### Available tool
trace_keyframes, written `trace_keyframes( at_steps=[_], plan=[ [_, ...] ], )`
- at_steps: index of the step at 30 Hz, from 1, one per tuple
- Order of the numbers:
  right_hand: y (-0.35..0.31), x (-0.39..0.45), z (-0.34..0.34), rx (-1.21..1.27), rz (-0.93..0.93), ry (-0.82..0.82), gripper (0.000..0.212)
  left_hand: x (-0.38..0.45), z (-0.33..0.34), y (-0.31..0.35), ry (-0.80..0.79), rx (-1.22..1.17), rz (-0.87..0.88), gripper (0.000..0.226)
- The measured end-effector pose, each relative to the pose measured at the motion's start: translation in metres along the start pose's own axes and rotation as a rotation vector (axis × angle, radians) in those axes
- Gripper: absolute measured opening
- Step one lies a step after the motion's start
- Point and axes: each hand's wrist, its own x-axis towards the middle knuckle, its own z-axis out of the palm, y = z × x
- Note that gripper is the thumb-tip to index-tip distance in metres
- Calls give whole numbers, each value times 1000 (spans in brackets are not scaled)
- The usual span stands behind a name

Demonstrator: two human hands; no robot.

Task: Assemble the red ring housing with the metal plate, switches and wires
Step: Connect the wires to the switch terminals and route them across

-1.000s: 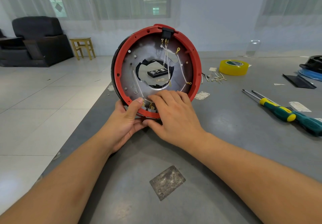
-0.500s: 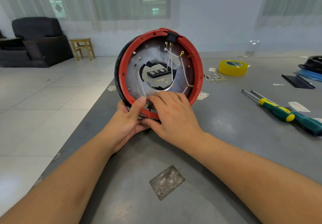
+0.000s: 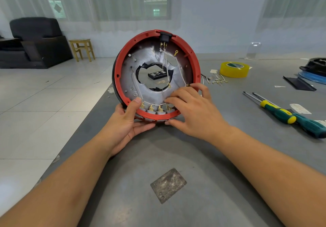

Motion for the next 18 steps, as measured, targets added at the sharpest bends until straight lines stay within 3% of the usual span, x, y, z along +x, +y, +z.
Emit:
trace_keyframes(
  at_steps=[6,12,18],
  plan=[
    [1,1,1,-12,-22,5,49,0,2,2,12,7,-5,66],
    [0,0,3,8,-5,-49,64,-4,5,3,9,20,-21,87],
    [9,-1,0,38,-1,138,67,-4,6,5,81,24,-43,56]
  ],
)
